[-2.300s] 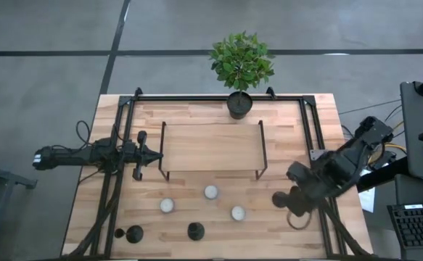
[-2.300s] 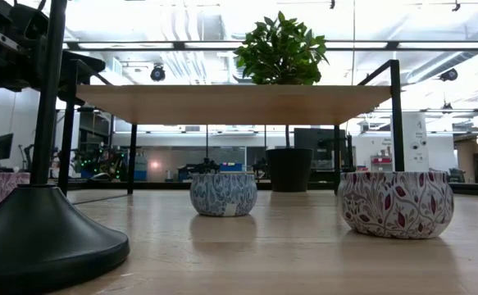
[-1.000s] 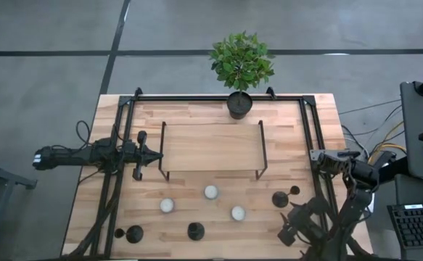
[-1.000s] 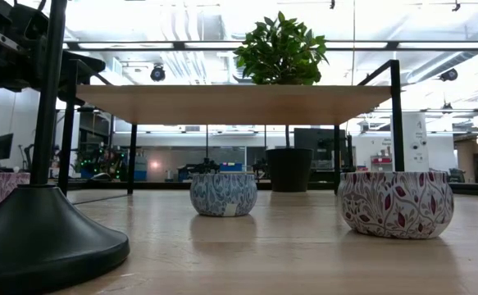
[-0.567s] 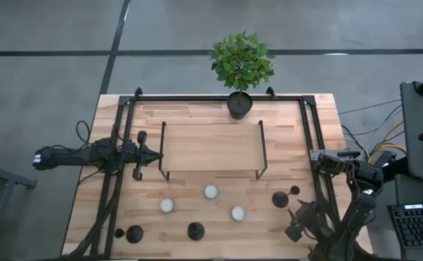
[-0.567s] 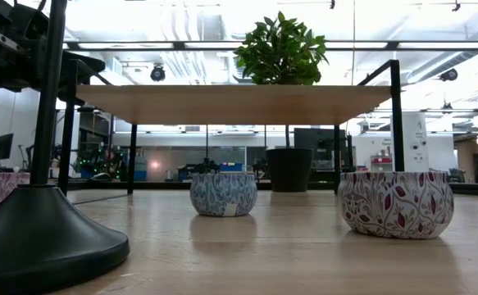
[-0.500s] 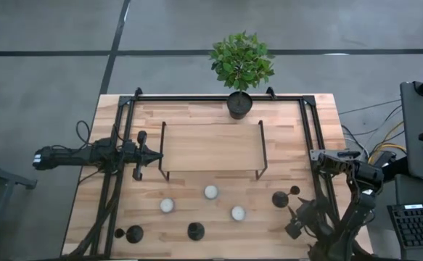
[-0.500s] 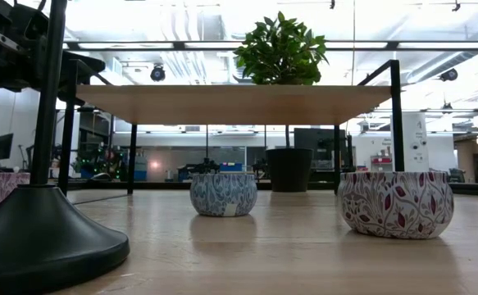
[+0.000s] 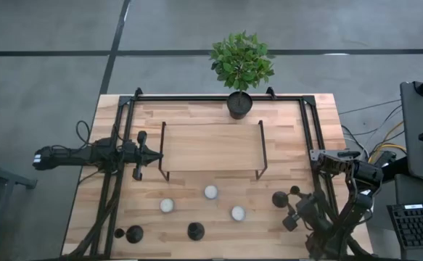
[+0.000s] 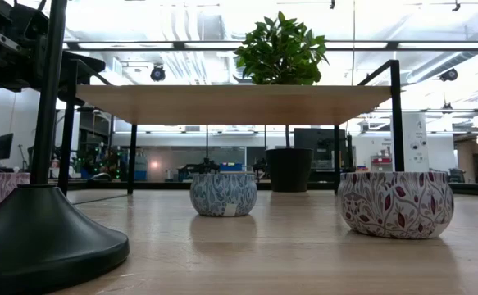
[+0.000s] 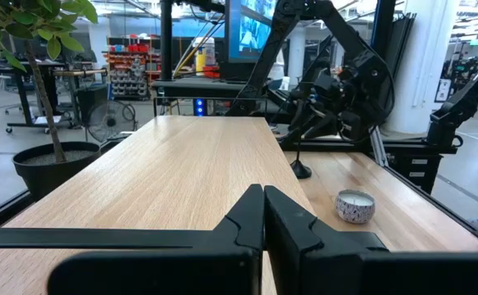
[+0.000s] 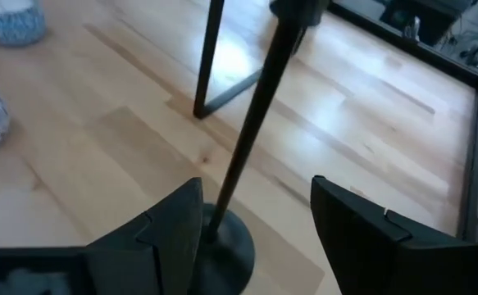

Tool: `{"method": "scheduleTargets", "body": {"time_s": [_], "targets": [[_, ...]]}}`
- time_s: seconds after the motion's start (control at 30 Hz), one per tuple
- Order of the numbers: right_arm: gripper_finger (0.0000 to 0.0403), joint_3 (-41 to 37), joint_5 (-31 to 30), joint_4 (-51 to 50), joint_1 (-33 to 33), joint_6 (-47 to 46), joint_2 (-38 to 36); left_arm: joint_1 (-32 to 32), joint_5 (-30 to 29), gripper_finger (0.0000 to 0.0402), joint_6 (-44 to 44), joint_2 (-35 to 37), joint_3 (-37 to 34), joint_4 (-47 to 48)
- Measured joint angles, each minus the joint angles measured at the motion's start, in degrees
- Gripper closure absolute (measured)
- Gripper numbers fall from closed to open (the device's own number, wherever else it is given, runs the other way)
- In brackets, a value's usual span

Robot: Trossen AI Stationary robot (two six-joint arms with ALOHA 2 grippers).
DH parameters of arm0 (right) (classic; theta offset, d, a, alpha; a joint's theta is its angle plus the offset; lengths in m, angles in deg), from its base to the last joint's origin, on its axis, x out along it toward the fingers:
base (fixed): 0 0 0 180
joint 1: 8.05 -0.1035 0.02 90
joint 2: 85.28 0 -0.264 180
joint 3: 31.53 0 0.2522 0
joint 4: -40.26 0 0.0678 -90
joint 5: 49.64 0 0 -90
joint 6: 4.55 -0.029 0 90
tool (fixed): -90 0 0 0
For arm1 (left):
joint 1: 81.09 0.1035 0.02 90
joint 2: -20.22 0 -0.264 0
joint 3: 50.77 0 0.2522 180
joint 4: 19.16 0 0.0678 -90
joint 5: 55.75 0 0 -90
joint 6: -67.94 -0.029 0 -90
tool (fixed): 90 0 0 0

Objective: Pick & Place candle stick holders
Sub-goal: Put the right black candle holder on the shelf

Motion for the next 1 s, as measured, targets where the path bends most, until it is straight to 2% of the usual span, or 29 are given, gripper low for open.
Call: {"method": "scheduleTargets", "body": {"time_s": [0.23,0.4,0.87,1.0], "targets": [[0.0203,0.0,-4.9,0.0,1.0,-0.3,0.0,0.0,0.0,0.0392,0.0,0.0,0.0,0.0],[0.0224,0.1,-4.9,0.0,1.9,0.5,-0.1,0.0,0.0,0.0392,0.0,0.0,0.0,0.0],[0.0380,1.9,-6.4,0.0,2.3,2.7,-0.2,0.0,0.0,0.0392,0.0,0.0,0.0,0.0],[0.0386,2.2,-6.5,0.0,2.3,2.8,-0.2,0.0,0.0,0.0392,0.0,0.0,0.0,0.0]]}}
